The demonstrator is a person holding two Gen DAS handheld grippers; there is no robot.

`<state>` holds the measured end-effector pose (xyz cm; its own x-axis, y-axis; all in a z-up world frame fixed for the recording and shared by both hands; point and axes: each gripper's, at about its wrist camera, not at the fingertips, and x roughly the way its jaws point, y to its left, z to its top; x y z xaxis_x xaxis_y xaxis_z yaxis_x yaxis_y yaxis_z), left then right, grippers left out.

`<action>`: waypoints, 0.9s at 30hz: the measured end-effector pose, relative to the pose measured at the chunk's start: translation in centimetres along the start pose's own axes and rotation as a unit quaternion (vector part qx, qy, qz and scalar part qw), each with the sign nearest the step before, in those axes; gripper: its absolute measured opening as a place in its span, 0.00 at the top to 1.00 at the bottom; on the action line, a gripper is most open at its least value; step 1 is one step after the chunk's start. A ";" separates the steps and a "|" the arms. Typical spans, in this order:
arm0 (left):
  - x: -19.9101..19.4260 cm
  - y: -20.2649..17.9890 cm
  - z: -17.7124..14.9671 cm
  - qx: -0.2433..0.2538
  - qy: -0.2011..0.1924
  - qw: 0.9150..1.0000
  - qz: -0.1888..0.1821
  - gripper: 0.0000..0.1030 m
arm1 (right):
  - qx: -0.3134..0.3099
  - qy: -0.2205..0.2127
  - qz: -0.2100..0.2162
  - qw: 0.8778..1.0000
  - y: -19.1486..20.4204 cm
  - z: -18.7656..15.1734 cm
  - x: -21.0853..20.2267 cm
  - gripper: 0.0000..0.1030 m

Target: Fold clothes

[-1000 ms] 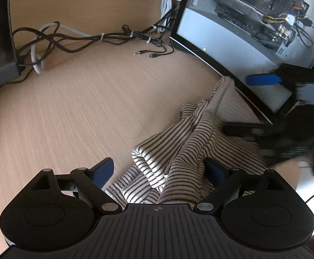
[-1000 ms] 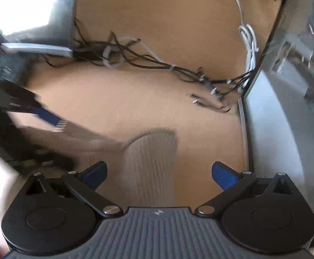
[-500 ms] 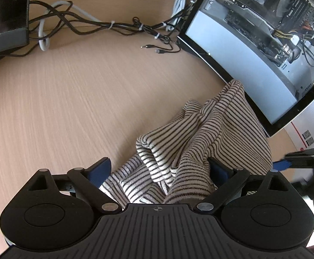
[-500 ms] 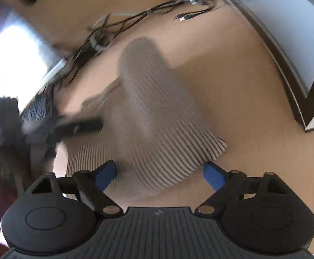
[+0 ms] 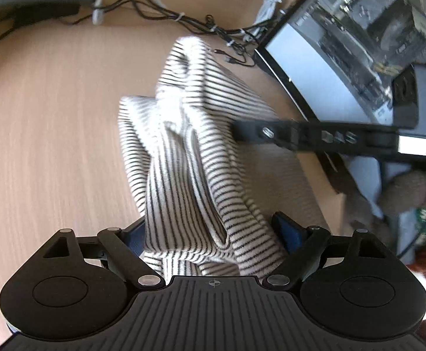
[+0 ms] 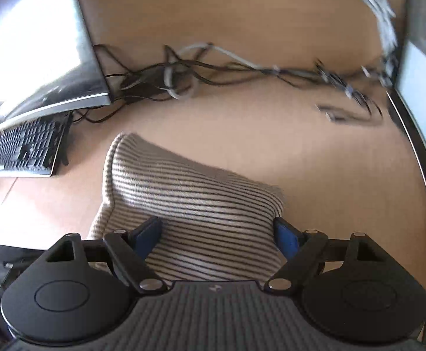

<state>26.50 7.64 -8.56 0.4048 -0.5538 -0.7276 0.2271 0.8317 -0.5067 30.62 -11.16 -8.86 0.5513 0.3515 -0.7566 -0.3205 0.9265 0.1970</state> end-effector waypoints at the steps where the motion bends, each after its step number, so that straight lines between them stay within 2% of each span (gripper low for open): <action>1: -0.2 0.0 -0.2 -0.003 0.001 1.000 -0.002 0.12 | -0.007 -0.004 0.002 1.000 0.2 0.1 -0.4 0.19; 6: -2.8 -0.3 -0.7 0.009 -0.009 1.000 -0.004 0.11 | -0.008 -0.029 0.004 1.000 -0.6 -1.0 -3.3 0.00; 11: -6.7 0.9 1.2 -0.026 -0.065 0.997 0.014 0.07 | 0.062 -0.006 0.027 0.998 -2.5 -4.7 -4.8 0.00; 14: -5.8 1.2 2.9 -0.039 -0.073 0.996 0.031 0.07 | 0.113 0.014 0.051 0.992 -3.3 -7.0 -4.4 0.00; 19: -1.7 0.6 4.0 -0.024 -0.031 0.997 0.059 0.09 | 0.181 0.006 0.079 0.980 -3.5 -8.6 -3.2 0.01; 21: -0.9 0.8 3.9 -0.025 -0.022 0.998 0.058 0.12 | 0.168 0.006 0.086 0.982 -2.8 -8.4 -2.9 0.15; 23: -0.9 1.3 3.8 -0.036 -0.020 0.998 0.045 0.20 | 0.159 0.004 0.086 0.984 -2.8 -7.5 -3.0 0.19; 24: -1.1 1.6 3.6 -0.041 -0.020 0.998 0.040 0.21 | 0.154 0.003 0.086 0.984 -2.7 -7.0 -3.1 0.25; 27: -1.3 2.2 3.1 -0.058 -0.022 0.998 0.030 0.26 | 0.129 -0.007 0.079 0.988 -2.6 -5.2 -3.5 0.37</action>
<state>29.25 10.29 -7.30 0.4530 -0.4984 -0.7392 0.0984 0.8521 -0.5141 25.55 -15.53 -10.00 0.5209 0.4950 -0.6955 -0.1969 0.8624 0.4664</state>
